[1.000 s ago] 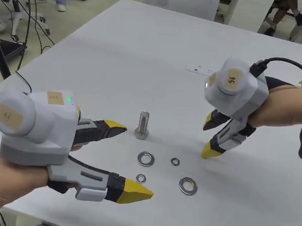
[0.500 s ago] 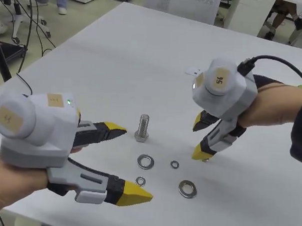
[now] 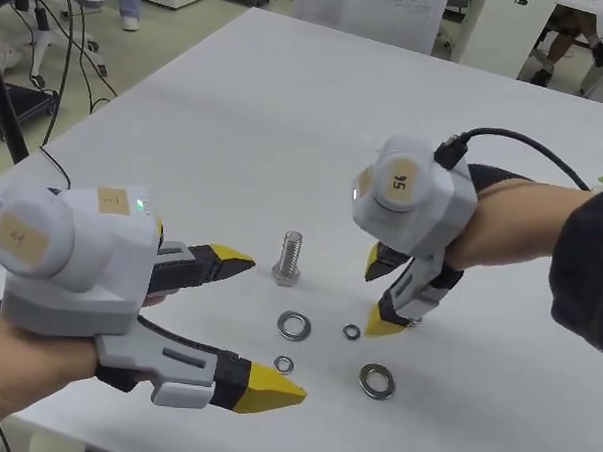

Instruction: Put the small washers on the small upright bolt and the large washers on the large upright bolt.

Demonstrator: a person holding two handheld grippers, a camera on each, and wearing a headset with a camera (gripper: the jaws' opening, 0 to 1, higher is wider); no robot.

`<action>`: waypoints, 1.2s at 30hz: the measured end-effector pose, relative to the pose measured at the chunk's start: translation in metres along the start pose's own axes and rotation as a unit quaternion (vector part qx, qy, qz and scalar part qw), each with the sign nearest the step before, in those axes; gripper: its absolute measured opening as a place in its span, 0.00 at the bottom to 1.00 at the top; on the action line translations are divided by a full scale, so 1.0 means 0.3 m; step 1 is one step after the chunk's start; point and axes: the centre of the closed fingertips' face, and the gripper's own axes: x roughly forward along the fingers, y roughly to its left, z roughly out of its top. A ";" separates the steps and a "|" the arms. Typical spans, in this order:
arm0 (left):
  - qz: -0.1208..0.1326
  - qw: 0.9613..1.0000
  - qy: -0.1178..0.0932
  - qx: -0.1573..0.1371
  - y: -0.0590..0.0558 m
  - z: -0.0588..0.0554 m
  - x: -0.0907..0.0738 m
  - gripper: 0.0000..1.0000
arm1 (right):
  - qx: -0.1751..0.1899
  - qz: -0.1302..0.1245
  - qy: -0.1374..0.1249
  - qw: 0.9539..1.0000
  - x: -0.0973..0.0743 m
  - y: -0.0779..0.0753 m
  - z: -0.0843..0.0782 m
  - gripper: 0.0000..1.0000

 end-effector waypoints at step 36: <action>0.007 1.000 -0.005 -0.006 0.002 -0.003 -0.016 0.84 | -0.001 0.019 0.015 1.000 0.095 0.035 0.004 0.30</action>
